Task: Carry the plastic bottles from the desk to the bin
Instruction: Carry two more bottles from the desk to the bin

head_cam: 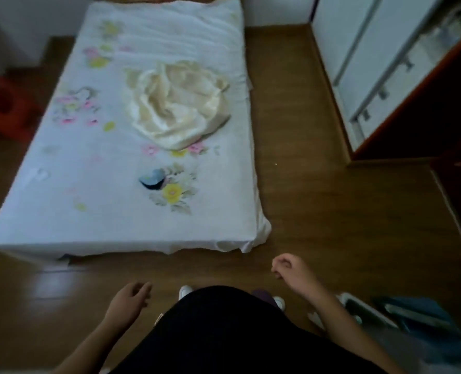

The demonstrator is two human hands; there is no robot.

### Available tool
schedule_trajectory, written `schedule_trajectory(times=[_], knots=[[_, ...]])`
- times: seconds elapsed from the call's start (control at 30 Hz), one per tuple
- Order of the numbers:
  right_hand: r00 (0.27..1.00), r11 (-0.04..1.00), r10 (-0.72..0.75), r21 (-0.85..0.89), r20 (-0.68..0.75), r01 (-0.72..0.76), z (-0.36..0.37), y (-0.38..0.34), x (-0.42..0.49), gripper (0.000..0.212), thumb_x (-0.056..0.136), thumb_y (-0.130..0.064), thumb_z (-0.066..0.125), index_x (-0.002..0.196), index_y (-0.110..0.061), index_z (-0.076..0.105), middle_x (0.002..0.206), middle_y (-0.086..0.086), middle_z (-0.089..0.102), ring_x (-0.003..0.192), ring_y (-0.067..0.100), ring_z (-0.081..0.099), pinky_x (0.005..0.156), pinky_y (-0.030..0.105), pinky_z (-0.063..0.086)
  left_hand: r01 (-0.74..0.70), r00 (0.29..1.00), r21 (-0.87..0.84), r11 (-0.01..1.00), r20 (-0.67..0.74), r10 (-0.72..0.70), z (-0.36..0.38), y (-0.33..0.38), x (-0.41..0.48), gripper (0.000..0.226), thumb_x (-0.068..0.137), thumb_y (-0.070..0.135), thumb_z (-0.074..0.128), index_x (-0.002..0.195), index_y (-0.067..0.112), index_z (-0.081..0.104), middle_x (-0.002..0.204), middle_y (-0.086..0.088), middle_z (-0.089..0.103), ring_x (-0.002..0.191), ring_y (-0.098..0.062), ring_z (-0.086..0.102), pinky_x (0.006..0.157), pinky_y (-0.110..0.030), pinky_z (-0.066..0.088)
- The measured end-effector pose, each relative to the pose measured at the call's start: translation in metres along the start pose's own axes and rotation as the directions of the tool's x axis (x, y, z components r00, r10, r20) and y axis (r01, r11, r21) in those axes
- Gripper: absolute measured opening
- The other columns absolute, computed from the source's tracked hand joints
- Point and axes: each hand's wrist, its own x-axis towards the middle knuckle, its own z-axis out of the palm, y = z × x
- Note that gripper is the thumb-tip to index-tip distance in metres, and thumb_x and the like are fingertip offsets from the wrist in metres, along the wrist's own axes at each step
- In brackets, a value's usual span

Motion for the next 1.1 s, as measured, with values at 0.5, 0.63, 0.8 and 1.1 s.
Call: schedule_trajectory(times=[0.5, 0.63, 0.8, 1.1], knots=[[0.992, 0.941, -0.027, -0.331, 0.127, 0.068, 0.205, -0.115, 0.013, 0.011, 0.099, -0.022, 0.055, 0.096, -0.020, 0.065, 0.095, 0.002, 0.071, 0.085, 0.016, 0.067, 0.068, 0.024, 0.050, 0.225, 0.952, -0.411, 0.883, -0.098, -0.289, -0.131, -0.202, 0.004, 0.029, 0.102, 0.034, 0.052, 0.091, 0.012, 0.067, 0.090, -0.007, 0.073, 0.082, -0.024, 0.071, 0.076, -0.043, 0.055], [0.985, 0.907, -0.043, -0.406, 0.165, 0.108, 0.246, -0.147, 0.018, 0.012, 0.100, -0.018, 0.052, 0.094, -0.017, 0.062, 0.089, 0.001, 0.069, 0.076, 0.015, 0.063, 0.065, 0.022, 0.049, 0.196, 0.953, -0.458, 0.867, -0.118, -0.278, -0.166, -0.226, 0.014, 0.026, 0.102, 0.033, 0.052, 0.093, 0.014, 0.068, 0.090, -0.007, 0.073, 0.082, -0.024, 0.070, 0.069, -0.035, 0.053], [0.962, 0.835, 0.000, -0.529, 0.272, 0.150, 0.299, -0.199, 0.050, 0.016, 0.097, -0.020, 0.056, 0.089, -0.012, 0.067, 0.088, 0.009, 0.072, 0.071, 0.018, 0.064, 0.064, 0.030, 0.050, 0.215, 0.933, -0.545, 0.810, -0.131, -0.336, -0.204, -0.264, 0.020, 0.029, 0.102, 0.034, 0.052, 0.092, 0.013, 0.068, 0.088, -0.006, 0.072, 0.081, -0.021, 0.070, 0.069, -0.034, 0.053], [0.865, 0.631, -0.032, -0.661, 0.500, 0.405, 0.498, -0.353, 0.110, 0.014, 0.093, -0.015, 0.058, 0.091, -0.007, 0.069, 0.084, 0.010, 0.074, 0.064, 0.016, 0.063, 0.061, 0.026, 0.047, 0.371, 0.775, -0.749, 0.549, -0.075, -0.627, -0.254, -0.352, 0.009, 0.035, 0.103, 0.037, 0.048, 0.091, 0.011, 0.068, 0.089, -0.007, 0.073, 0.080, -0.023, 0.071, 0.068, -0.033, 0.052]])
